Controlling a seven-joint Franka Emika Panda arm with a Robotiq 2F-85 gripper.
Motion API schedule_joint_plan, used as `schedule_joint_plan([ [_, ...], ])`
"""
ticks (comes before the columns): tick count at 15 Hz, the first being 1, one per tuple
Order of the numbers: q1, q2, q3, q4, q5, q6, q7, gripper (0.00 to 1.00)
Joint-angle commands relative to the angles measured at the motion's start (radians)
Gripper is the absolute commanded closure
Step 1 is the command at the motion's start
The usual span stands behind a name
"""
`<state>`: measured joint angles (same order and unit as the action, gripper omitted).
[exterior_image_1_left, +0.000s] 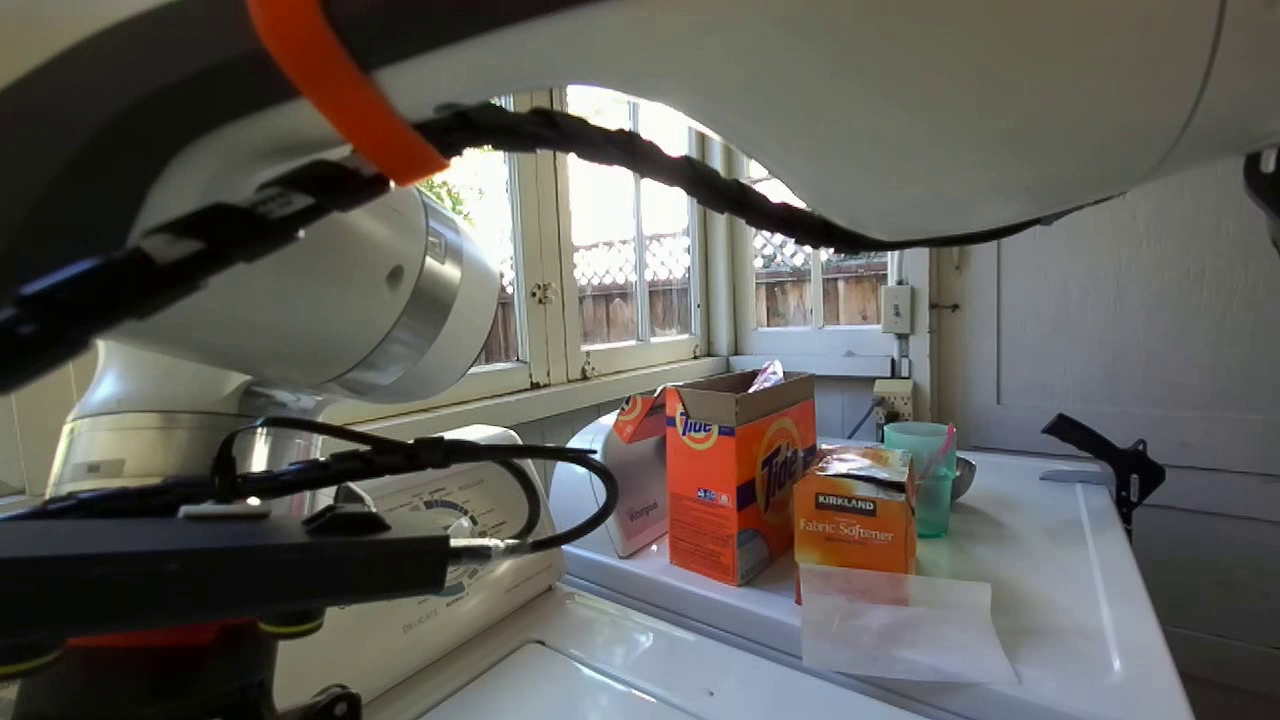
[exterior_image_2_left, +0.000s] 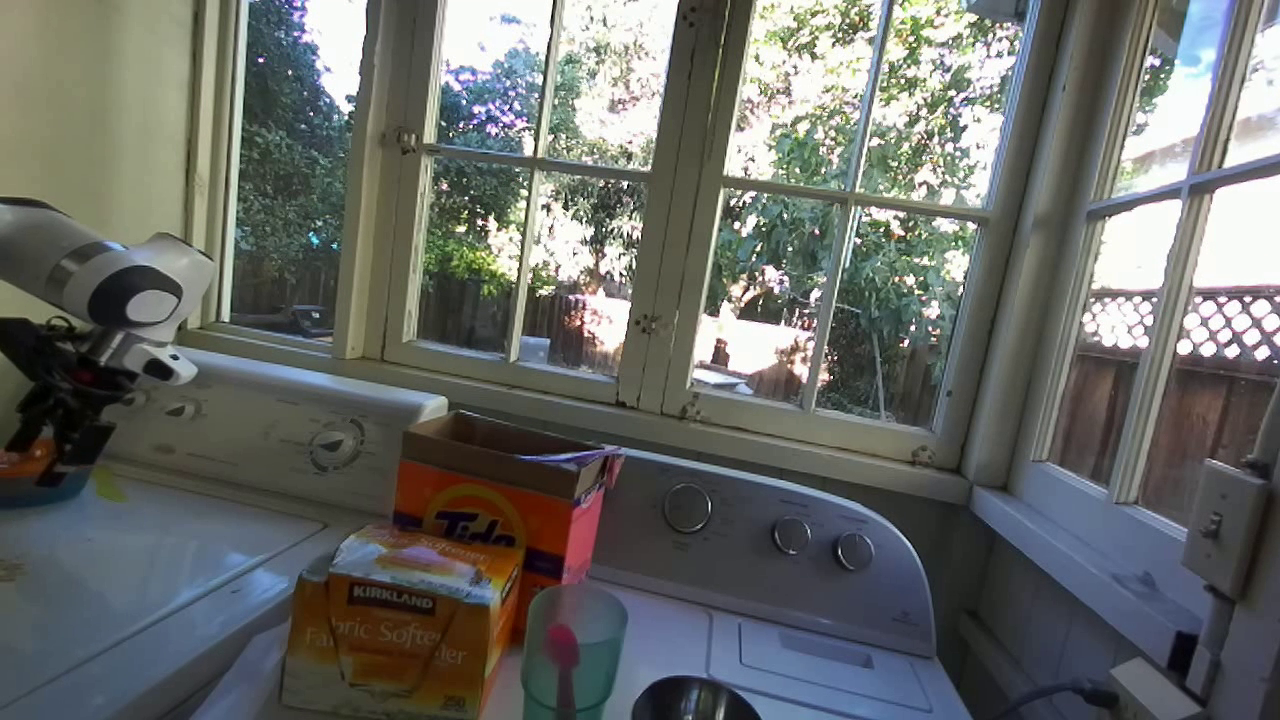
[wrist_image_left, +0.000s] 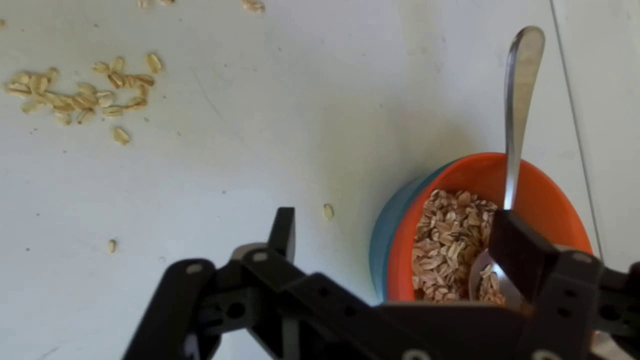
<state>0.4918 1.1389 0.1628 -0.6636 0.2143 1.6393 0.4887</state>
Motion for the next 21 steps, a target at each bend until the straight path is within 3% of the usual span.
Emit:
schedule_joint_plan([
  [1, 0.018, 0.036, -0.005, 0.039, -0.008, -0.022, 0.024, 0.11],
  [2, 0.019, 0.04, -0.004, 0.038, -0.007, -0.023, 0.025, 0.16],
  [3, 0.02, 0.043, -0.004, 0.038, -0.006, -0.023, 0.027, 0.33],
  [5, 0.022, 0.047, -0.005, 0.039, -0.006, -0.023, 0.029, 0.51],
  [12, 0.023, 0.048, -0.006, 0.042, -0.007, -0.022, 0.038, 1.0],
  [21, -0.011, 0.007, 0.004, 0.03, 0.012, -0.087, 0.032, 0.98],
])
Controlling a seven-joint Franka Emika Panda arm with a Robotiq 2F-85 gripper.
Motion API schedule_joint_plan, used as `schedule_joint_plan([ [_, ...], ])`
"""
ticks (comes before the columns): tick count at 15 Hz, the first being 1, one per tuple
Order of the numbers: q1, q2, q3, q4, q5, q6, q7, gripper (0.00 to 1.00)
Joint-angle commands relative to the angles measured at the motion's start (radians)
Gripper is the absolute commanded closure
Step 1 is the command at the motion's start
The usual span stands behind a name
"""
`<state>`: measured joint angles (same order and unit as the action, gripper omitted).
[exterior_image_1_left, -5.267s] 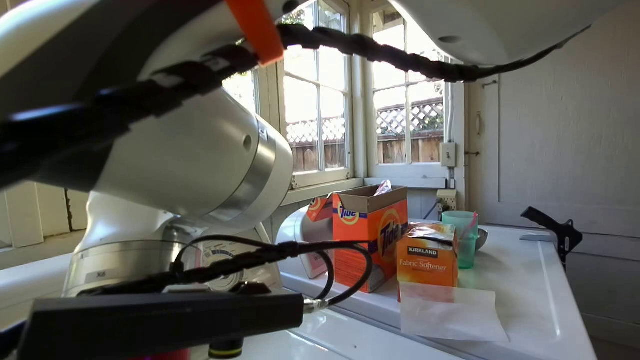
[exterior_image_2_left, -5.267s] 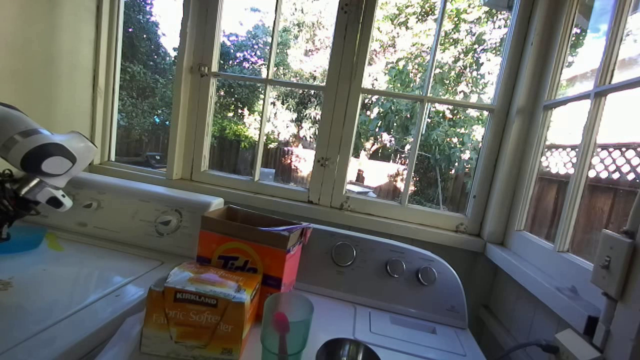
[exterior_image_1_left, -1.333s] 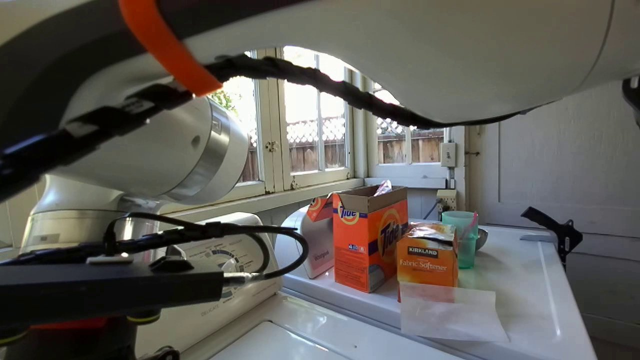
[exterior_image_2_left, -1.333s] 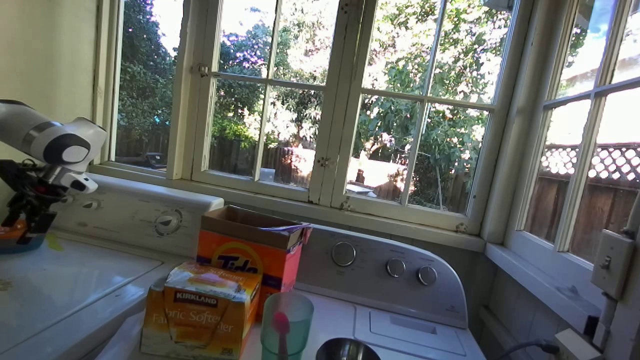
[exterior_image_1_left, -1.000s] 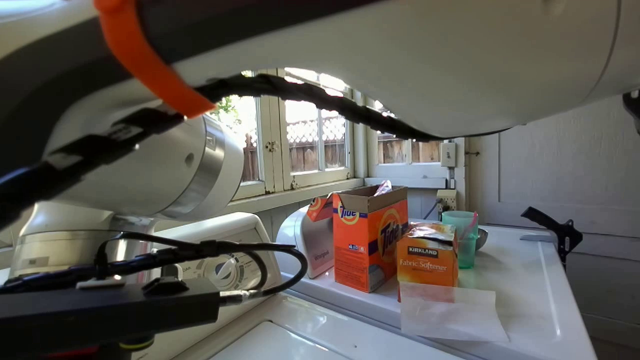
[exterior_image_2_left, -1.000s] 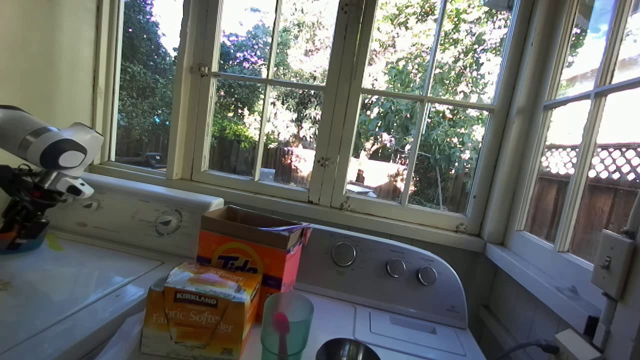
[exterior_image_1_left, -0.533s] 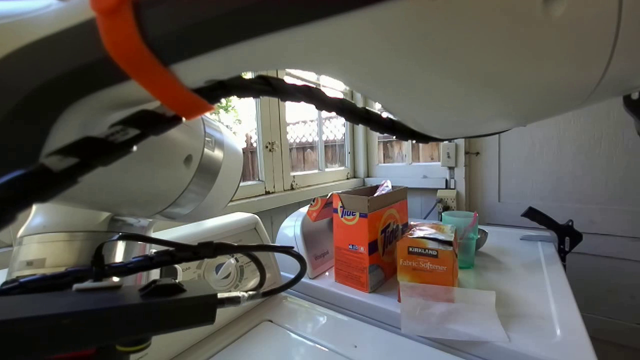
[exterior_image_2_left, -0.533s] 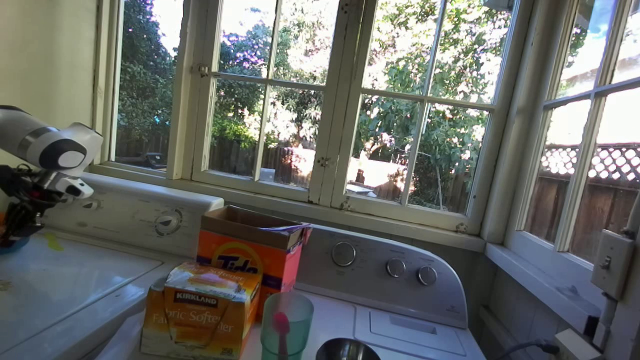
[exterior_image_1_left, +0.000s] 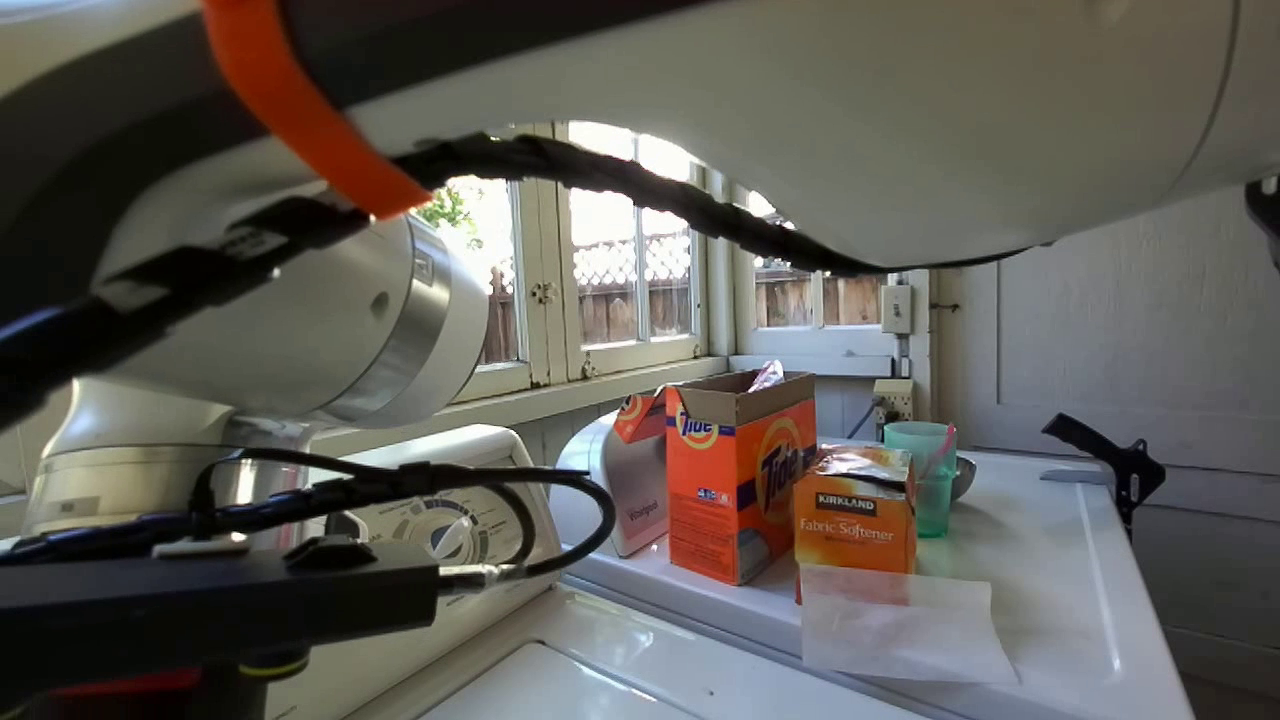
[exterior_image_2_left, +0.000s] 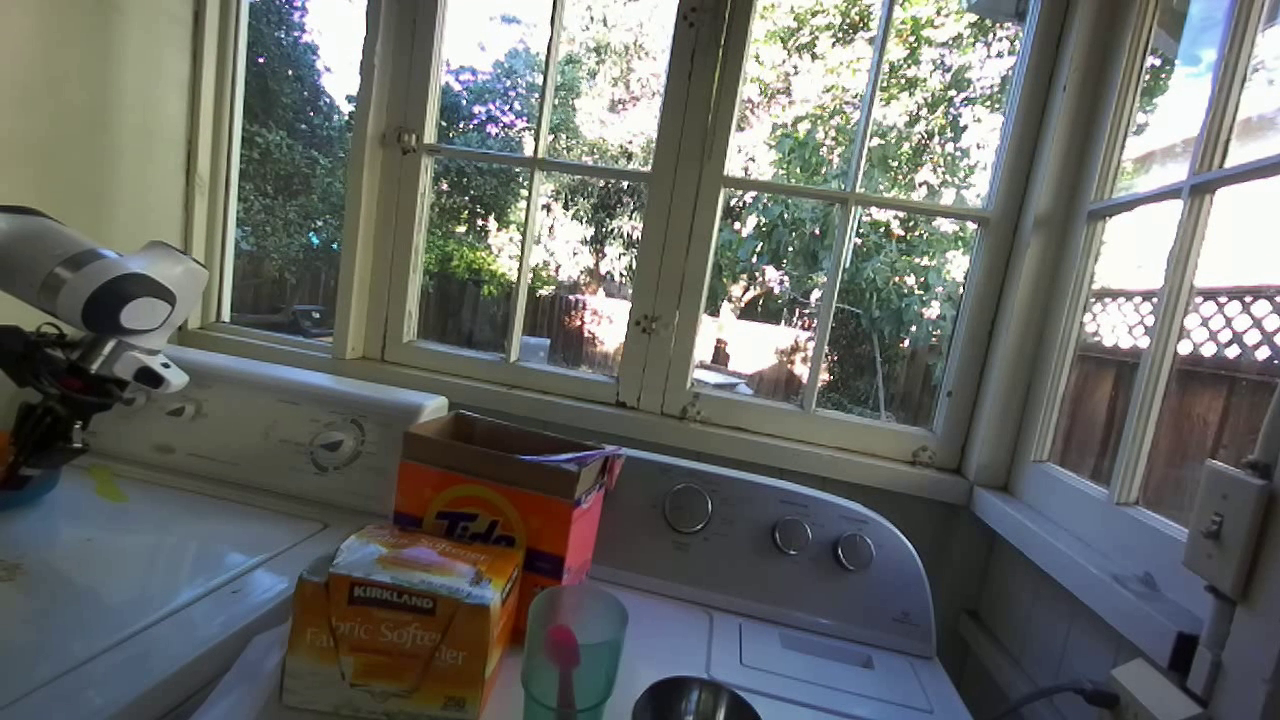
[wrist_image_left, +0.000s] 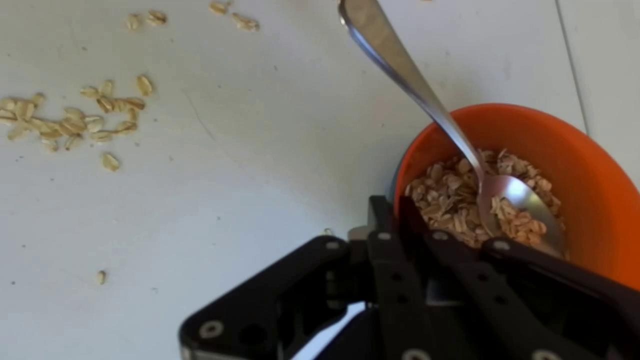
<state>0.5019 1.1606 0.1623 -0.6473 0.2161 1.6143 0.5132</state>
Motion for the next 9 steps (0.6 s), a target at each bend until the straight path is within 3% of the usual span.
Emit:
schedule_joint_plan([
  [1, -0.032, -0.022, 0.008, 0.01, 0.016, -0.072, 0.006, 0.98],
  [5, -0.096, -0.063, 0.027, -0.017, 0.058, -0.101, 0.006, 0.98],
  [9, -0.157, -0.096, 0.022, -0.06, 0.1, -0.143, 0.108, 0.98],
])
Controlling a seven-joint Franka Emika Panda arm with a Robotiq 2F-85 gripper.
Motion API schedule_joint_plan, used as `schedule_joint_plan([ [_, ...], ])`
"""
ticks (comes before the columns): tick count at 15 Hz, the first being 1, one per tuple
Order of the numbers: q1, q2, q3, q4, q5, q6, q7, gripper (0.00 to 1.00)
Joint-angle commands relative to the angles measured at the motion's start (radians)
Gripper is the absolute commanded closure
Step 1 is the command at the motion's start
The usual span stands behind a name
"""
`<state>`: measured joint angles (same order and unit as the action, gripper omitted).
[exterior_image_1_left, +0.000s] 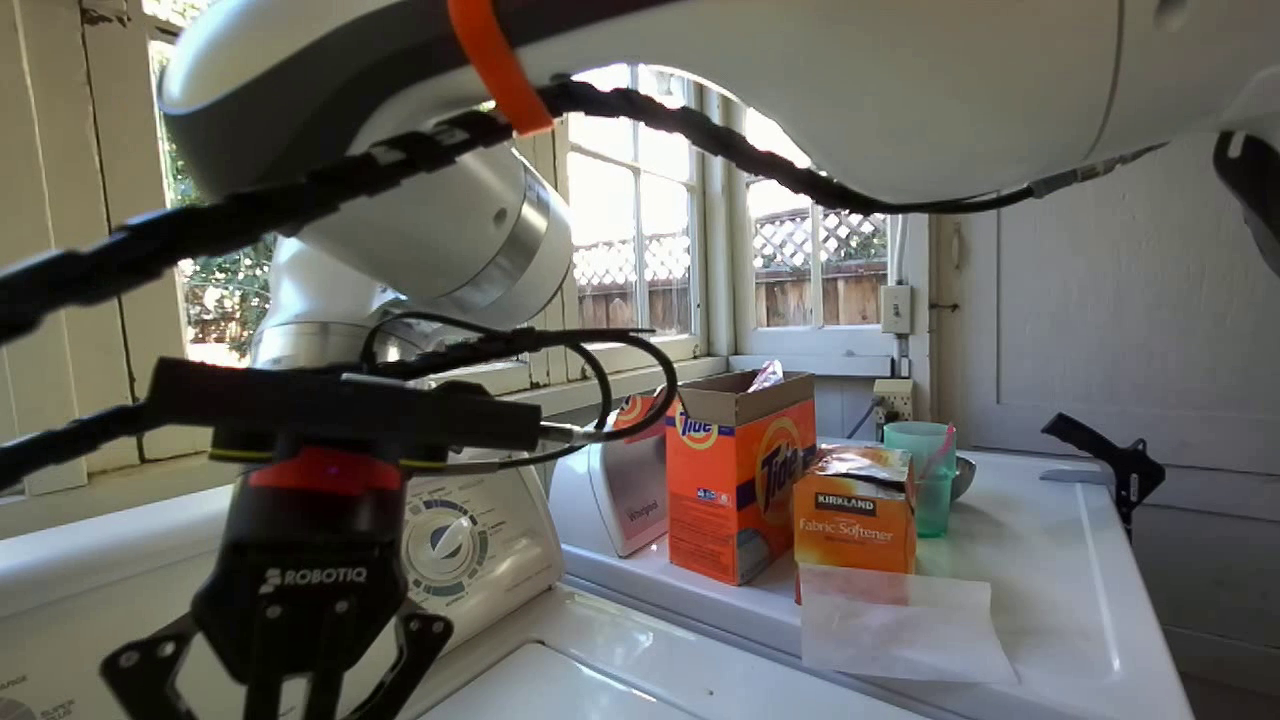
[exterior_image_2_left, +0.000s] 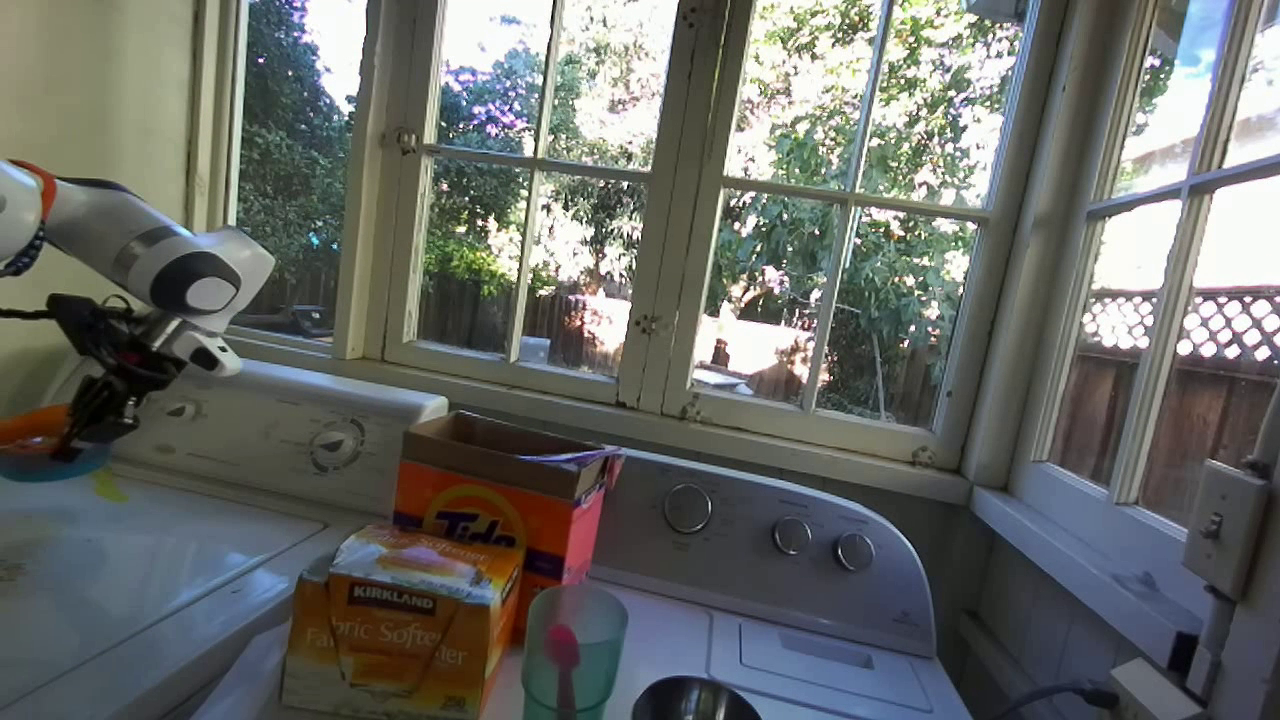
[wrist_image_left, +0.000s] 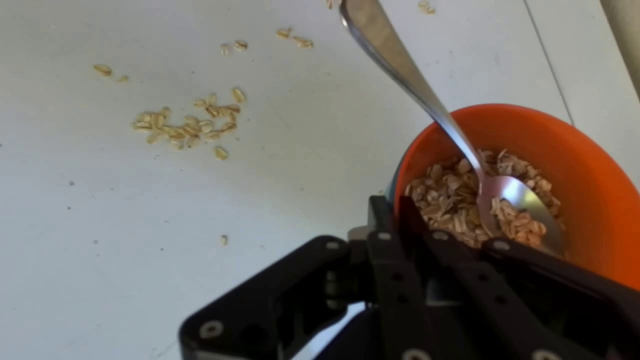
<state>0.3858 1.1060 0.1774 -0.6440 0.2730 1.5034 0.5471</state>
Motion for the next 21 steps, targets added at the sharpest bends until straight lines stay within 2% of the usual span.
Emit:
schedule_joint_plan([
  [1, -0.056, -0.047, 0.006, -0.079, 0.058, -0.034, 0.108, 0.98],
  [5, -0.105, -0.097, -0.006, -0.204, 0.108, -0.001, 0.254, 0.98],
  [7, -0.11, -0.118, 0.0, -0.247, 0.114, 0.024, 0.257, 0.98],
  [8, -0.107, -0.051, -0.002, -0.142, 0.091, -0.012, 0.23, 0.93],
  [10, -0.111, -0.069, -0.002, -0.174, 0.094, -0.007, 0.237, 0.93],
  [11, -0.109, -0.075, -0.001, -0.182, 0.095, -0.005, 0.24, 0.98],
  [12, -0.114, -0.068, -0.007, -0.178, 0.098, -0.008, 0.267, 0.98],
  [21, -0.262, -0.053, -0.059, -0.236, 0.2, 0.071, 0.522, 0.98],
])
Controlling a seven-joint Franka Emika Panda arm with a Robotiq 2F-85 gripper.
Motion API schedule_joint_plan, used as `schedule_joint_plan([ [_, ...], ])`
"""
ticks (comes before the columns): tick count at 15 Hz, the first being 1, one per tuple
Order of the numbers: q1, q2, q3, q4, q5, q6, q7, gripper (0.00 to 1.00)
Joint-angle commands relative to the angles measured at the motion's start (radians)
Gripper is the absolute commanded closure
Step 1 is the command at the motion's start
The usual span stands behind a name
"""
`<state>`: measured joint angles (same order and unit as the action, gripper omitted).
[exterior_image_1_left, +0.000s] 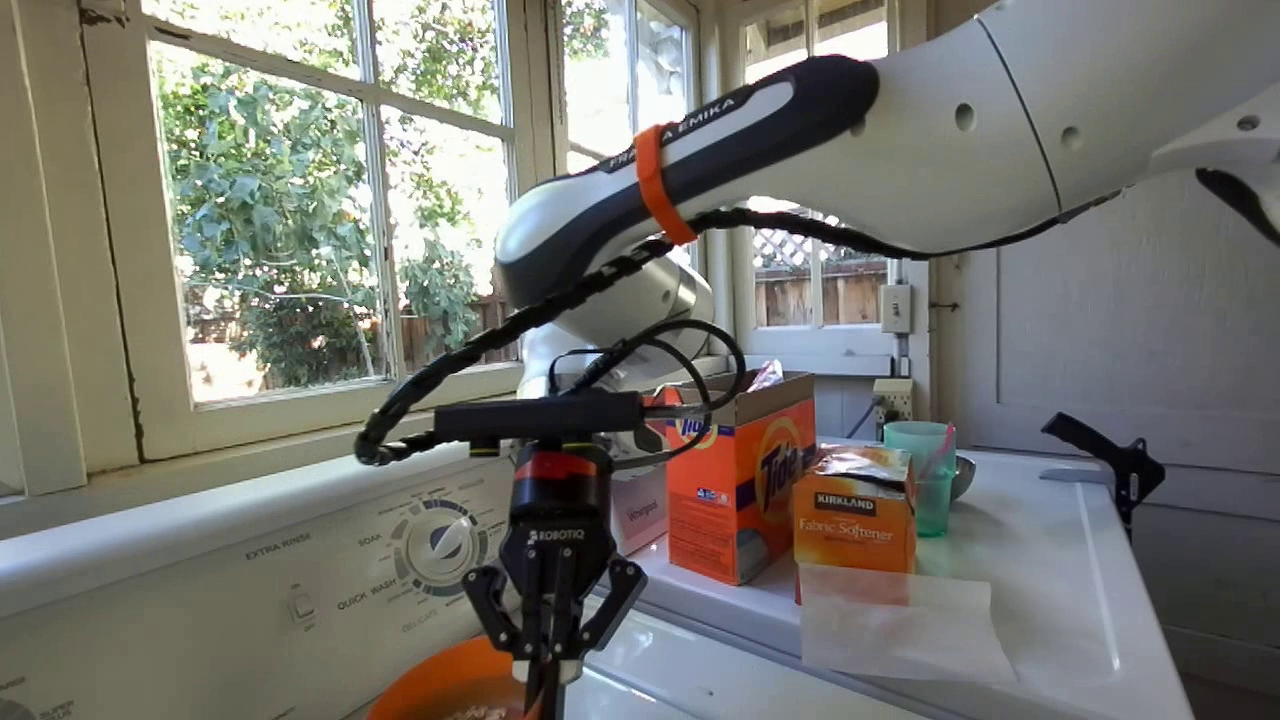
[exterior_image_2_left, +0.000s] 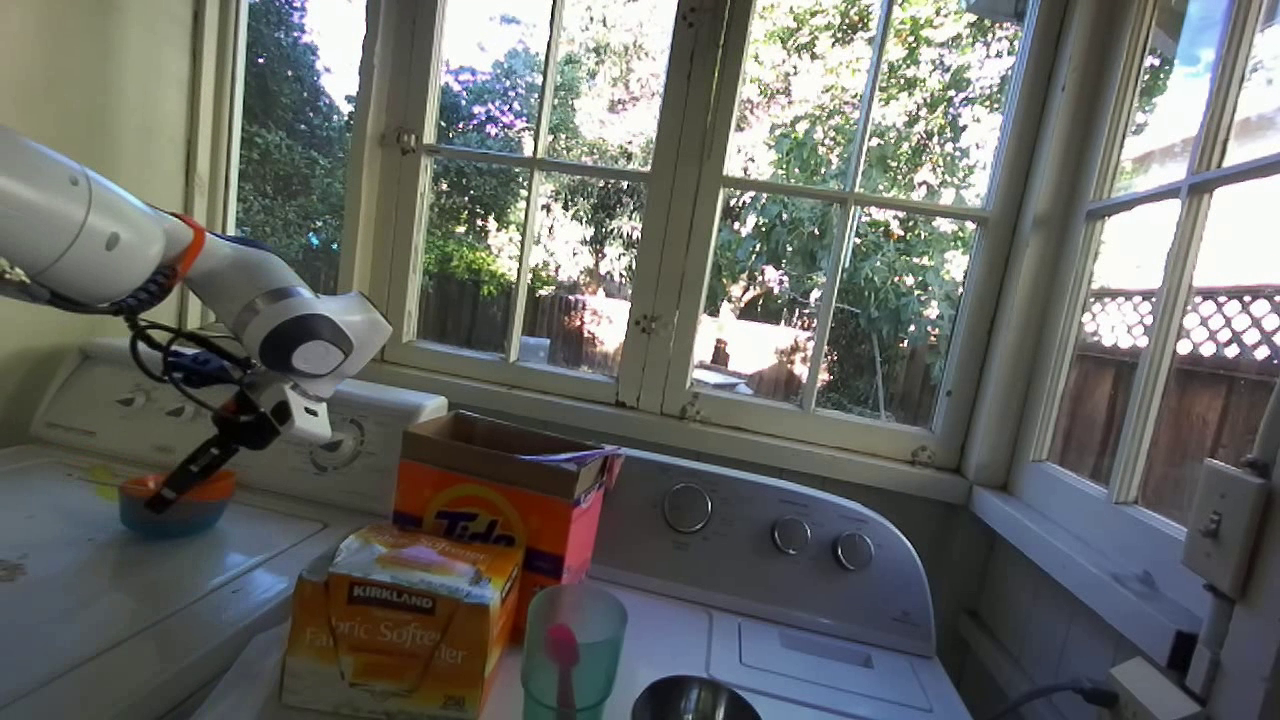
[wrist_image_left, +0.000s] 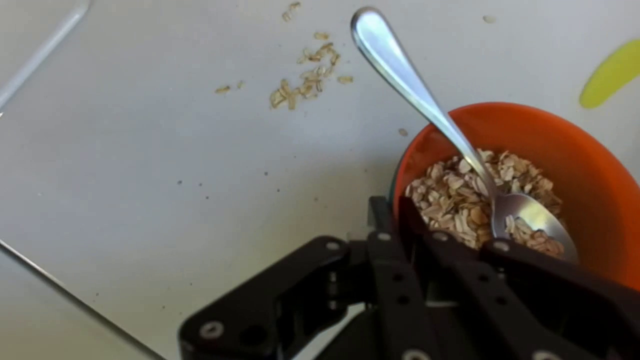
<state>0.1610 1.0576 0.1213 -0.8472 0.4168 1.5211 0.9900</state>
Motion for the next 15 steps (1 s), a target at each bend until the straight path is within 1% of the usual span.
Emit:
schedule_joint_plan([
  [1, -0.051, -0.005, -0.001, -0.037, 0.076, 0.072, 0.105, 0.98],
  [4, -0.076, -0.006, 0.003, -0.063, 0.126, 0.134, 0.181, 0.98],
  [7, -0.075, -0.021, 0.001, -0.104, 0.145, 0.176, 0.195, 0.98],
  [11, -0.059, -0.054, -0.014, -0.163, 0.126, 0.237, 0.206, 0.98],
  [12, -0.061, -0.061, -0.005, -0.169, 0.104, 0.236, 0.204, 0.98],
  [13, -0.057, -0.073, -0.006, -0.179, 0.093, 0.232, 0.197, 0.68],
  [14, -0.056, -0.083, -0.005, -0.189, 0.084, 0.225, 0.192, 0.66],
  [15, -0.06, -0.095, 0.002, -0.2, 0.081, 0.205, 0.176, 0.6],
])
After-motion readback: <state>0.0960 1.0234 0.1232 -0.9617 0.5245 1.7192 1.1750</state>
